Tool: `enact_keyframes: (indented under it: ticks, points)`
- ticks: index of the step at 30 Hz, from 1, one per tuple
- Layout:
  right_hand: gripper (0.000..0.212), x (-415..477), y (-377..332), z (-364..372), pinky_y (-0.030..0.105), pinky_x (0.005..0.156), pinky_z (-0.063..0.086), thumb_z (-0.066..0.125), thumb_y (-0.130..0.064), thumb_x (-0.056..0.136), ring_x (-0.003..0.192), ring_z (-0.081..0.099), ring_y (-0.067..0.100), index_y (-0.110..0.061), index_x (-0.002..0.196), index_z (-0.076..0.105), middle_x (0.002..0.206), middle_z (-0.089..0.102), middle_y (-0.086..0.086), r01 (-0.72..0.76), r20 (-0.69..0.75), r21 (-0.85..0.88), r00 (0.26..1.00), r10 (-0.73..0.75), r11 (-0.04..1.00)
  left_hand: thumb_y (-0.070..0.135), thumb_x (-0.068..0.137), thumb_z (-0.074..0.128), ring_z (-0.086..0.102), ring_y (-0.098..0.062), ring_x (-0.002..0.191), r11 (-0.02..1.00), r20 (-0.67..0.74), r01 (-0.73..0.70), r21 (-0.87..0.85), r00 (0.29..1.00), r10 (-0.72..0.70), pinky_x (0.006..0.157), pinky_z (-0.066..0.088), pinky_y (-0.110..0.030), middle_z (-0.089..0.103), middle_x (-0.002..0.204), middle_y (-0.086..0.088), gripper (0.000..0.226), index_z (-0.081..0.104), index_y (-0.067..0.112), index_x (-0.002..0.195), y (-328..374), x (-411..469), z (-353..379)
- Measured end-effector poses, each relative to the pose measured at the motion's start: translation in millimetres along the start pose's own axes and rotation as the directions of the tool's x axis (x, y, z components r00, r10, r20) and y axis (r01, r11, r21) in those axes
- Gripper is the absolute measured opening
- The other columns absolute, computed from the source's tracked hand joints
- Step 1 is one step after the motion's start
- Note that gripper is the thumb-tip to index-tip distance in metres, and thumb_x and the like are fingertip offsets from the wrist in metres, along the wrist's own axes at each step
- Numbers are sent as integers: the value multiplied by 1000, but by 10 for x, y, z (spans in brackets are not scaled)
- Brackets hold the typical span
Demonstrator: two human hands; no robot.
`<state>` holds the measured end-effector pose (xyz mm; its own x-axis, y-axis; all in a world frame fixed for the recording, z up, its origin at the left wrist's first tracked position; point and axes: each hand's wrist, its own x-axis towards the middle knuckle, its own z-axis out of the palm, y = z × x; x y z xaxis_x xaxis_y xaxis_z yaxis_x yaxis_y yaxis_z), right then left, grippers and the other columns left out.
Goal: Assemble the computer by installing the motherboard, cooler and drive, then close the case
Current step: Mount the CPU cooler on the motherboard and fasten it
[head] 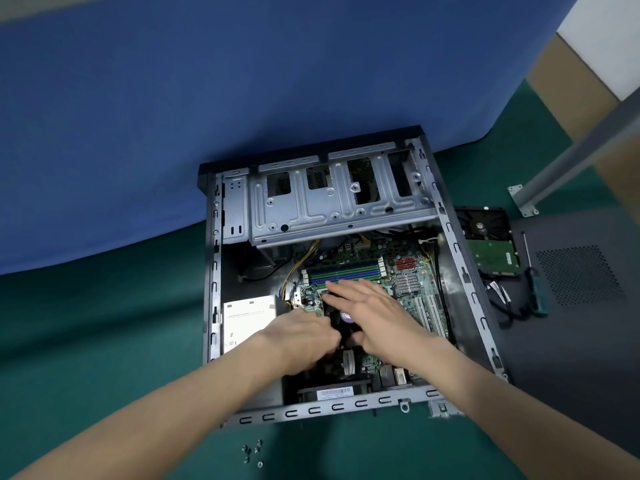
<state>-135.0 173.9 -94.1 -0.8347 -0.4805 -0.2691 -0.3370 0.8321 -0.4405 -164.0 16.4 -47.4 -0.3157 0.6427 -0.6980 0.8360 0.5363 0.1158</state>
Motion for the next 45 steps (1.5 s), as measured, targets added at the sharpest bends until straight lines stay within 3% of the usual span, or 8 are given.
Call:
enact_keyframes:
  ticks: [5, 14, 18, 23, 29, 32, 37, 45]
  points:
    - [84, -1, 17, -29, 18, 108, -12, 71, -16, 84, 146, 11, 9, -25, 152, 23, 160, 14, -10, -12, -5, 65, 1000, 13, 998, 2, 95, 40, 51, -29, 111, 999, 76, -31, 28, 997, 29, 93, 41, -37, 54, 118, -11, 23, 55, 9, 111, 20, 15, -13]
    - [86, 8, 35, -55, 24, 116, -1, 76, -17, 80, 144, 14, 5, -26, 150, 28, 158, 19, -14, -49, 6, 166, 999, 48, 985, 18, 89, 58, 43, -22, 109, 947, -33, 54, -316, 997, -68, 84, 32, -27, 48, 109, -5, 25, 54, 18, 114, -89, 49, 51]
    - [87, 14, 39, -73, 25, 116, 0, 78, -28, 78, 144, 14, 6, -26, 150, 29, 158, 21, -15, -54, 13, 182, 999, 53, 982, 24, 78, 73, 54, -17, 93, 909, -76, 38, -415, 994, -77, 75, 43, -26, 51, 79, 9, 21, 70, 27, 98, -148, 105, 31]
    - [85, 10, 46, -72, 23, 115, -2, 77, -26, 78, 144, 14, 6, -26, 149, 31, 157, 21, -15, -56, 8, 206, 998, 55, 977, 30, 79, 74, 52, -6, 78, 836, -128, -25, -547, 990, -54, 77, 43, -21, 71, 87, 8, 16, 75, 24, 94, -219, 119, -4]
    - [76, 9, 64, -57, 22, 114, -1, 77, -26, 78, 143, 15, 6, -21, 145, 41, 156, 22, -17, -63, -8, 208, 998, 66, 976, 22, 70, 82, 53, 7, 55, 753, -165, -18, -657, 979, -121, 70, 45, -17, 64, 57, 15, 17, 77, 21, 86, -244, 91, -79]
    - [81, 11, 64, -53, 22, 113, 0, 78, -29, 76, 142, 16, 6, -23, 146, 39, 156, 23, -17, -66, -3, 227, 998, 68, 972, 21, 74, 79, 50, 12, 52, 776, -127, -23, -631, 989, -74, 62, 39, -10, 71, 68, 6, 14, 77, 19, 87, -229, 99, -91]
    - [85, 11, 71, -40, 24, 115, 1, 80, -29, 74, 142, 17, 4, -27, 147, 35, 155, 25, -18, -67, 2, 262, 998, 69, 963, 22, 81, 72, 50, 1, 62, 854, 5, 38, -519, 999, -41, 73, 50, -26, 48, 60, 17, 14, 74, 20, 95, -152, 117, -67]
    - [84, 33, 103, 4, 24, 115, 3, 78, -15, 76, 141, 19, 5, -28, 147, 35, 155, 25, -19, -66, -3, 247, 998, 69, 967, 4, 92, 49, 49, -29, 108, 972, 66, 94, -215, 994, -82, 90, 38, -33, 49, 114, -12, 18, 52, 8, 109, 54, 104, 19]
